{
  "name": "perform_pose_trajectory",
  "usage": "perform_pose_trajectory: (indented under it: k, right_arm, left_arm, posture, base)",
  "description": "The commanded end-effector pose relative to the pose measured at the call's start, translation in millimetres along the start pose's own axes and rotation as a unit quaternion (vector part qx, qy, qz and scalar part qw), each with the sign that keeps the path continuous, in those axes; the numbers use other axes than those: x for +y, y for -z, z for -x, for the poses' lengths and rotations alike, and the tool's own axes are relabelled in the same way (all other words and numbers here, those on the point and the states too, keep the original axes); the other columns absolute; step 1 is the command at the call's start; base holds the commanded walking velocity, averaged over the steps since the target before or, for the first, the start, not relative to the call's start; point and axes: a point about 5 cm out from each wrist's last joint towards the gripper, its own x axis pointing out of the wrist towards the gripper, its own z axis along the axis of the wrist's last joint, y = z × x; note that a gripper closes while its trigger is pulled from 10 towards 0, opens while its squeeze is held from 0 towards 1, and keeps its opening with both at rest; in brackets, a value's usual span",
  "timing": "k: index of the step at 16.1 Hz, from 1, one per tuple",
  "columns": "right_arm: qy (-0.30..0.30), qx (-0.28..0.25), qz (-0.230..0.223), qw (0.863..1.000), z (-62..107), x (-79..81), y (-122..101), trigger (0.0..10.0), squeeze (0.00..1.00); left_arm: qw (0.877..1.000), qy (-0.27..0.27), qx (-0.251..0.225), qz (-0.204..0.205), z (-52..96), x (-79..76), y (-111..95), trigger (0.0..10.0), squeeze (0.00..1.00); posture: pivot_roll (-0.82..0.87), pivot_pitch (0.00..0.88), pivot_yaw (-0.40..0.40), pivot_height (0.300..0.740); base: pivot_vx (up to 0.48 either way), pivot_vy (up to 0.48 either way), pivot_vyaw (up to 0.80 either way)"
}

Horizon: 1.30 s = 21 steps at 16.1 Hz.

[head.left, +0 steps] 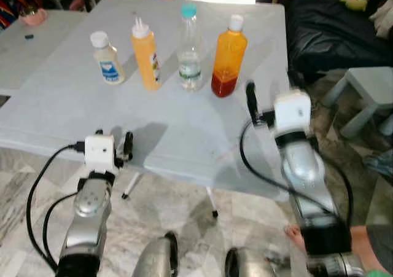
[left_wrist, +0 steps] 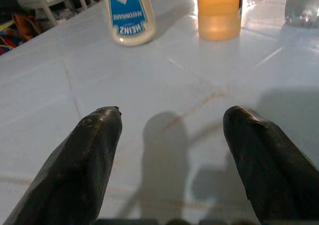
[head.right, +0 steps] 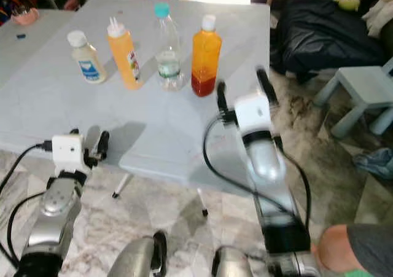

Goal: Restocking fridge

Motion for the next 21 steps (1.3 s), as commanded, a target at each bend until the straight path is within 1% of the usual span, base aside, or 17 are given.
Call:
perform_pose_trajectory:
  k: [1,3,4,7,8,9,10,11,12,13,15,16,18,21]
  right_arm:
    - [-0.023,-0.015,0.009,1.0,-5.6,7.5,-3,10.0,0.0]
    - [-0.029,-0.021,-0.006,0.999,-19.3,9.8,-7,10.0,0.0]
    - [-0.03,-0.021,-0.019,0.999,-30.4,8.0,-10,10.0,0.0]
    - [-0.03,-0.021,-0.019,0.999,-30.4,8.0,-10,10.0,0.0]
    - [-0.029,-0.017,-0.028,0.999,-35.0,6.8,-11,10.0,0.0]
    - [-0.025,-0.014,-0.063,0.998,-59.5,-0.8,-19,10.0,0.0]
    - [-0.022,-0.017,-0.079,0.997,-74.8,-6.4,-26,10.0,0.0]
    - [-0.017,-0.018,-0.089,0.996,-79.5,-8.8,-28,10.0,0.0]
    - [-0.012,-0.022,-0.099,0.995,-83.2,-11.1,-31,10.0,0.0]
    - [-0.015,-0.023,-0.098,0.995,-82.9,-10.3,-30,10.0,0.0]
    - [-0.023,-0.02,-0.103,0.994,-74.8,-7.0,-25,10.0,0.0]
    - [-0.024,-0.018,-0.106,0.994,-73.6,-6.9,-23,10.0,0.0]
    - [-0.022,-0.016,-0.11,0.994,-75.0,-8.9,-23,10.0,0.0]
    - [-0.03,-0.02,-0.107,0.994,-82.5,-9.1,-27,10.0,0.0]
  left_arm:
    - [1.0,-0.004,0.012,-0.005,0.2,2.1,4,10.0,0.0]
    - [1.0,-0.001,0.009,-0.007,-0.4,-0.3,2,10.0,0.0]
    - [1.0,0.0,0.008,-0.008,0.2,-0.4,2,10.0,0.0]
    - [1.0,0.0,0.008,-0.008,0.2,-0.4,2,10.0,0.0]
    - [1.0,0.0,0.008,-0.009,0.7,-0.2,2,10.0,0.0]
    - [1.0,0.001,0.009,-0.013,1.5,1.2,2,10.0,0.0]
    - [1.0,0.002,0.009,-0.015,1.6,2.0,2,10.0,0.0]
    - [1.0,0.003,0.009,-0.016,1.3,2.1,2,10.0,0.0]
    - [1.0,0.004,0.008,-0.017,1.3,2.0,1,10.0,0.0]
    - [1.0,0.001,0.008,-0.02,1.6,2.7,1,10.0,0.0]
    - [1.0,0.001,0.011,-0.019,3.0,4.0,2,10.0,0.0]
    - [1.0,0.001,0.012,-0.02,3.5,5.0,3,10.0,0.0]
    - [1.0,0.002,0.014,-0.021,2.9,4.4,3,10.0,0.0]
    - [1.0,0.007,0.015,-0.021,0.9,1.1,2,10.0,0.0]
  posture:
    - [0.02,0.146,0.065,0.74]
    - [0.04,0.145,0.064,0.74]
    - [0.04,0.145,0.064,0.74]
    - [0.04,0.145,0.064,0.74]
    - [0.04,0.146,0.065,0.74]
    - [0.06,0.149,0.071,0.74]
    - [0.06,0.15,0.073,0.74]
    - [0.06,0.151,0.075,0.74]
    - [0.06,0.15,0.075,0.74]
    - [0.07,0.149,0.071,0.74]
    - [0.07,0.152,0.072,0.74]
    - [0.07,0.152,0.072,0.74]
    - [0.06,0.157,0.079,0.74]
    - [0.06,0.157,0.078,0.74]
  base:
    - [0.0,0.0,0.0]
    - [0.0,0.0,0.0]
    - [0.0,0.0,0.0]
    - [0.0,0.0,0.0]
    - [0.0,0.0,0.0]
    - [0.0,0.0,0.0]
    - [0.0,0.0,0.0]
    - [0.0,0.0,0.0]
    - [0.0,0.0,0.0]
    - [0.0,0.0,0.0]
    - [0.0,0.0,0.0]
    - [0.0,0.0,0.0]
    - [0.0,0.0,0.0]
    - [0.0,0.0,0.0]
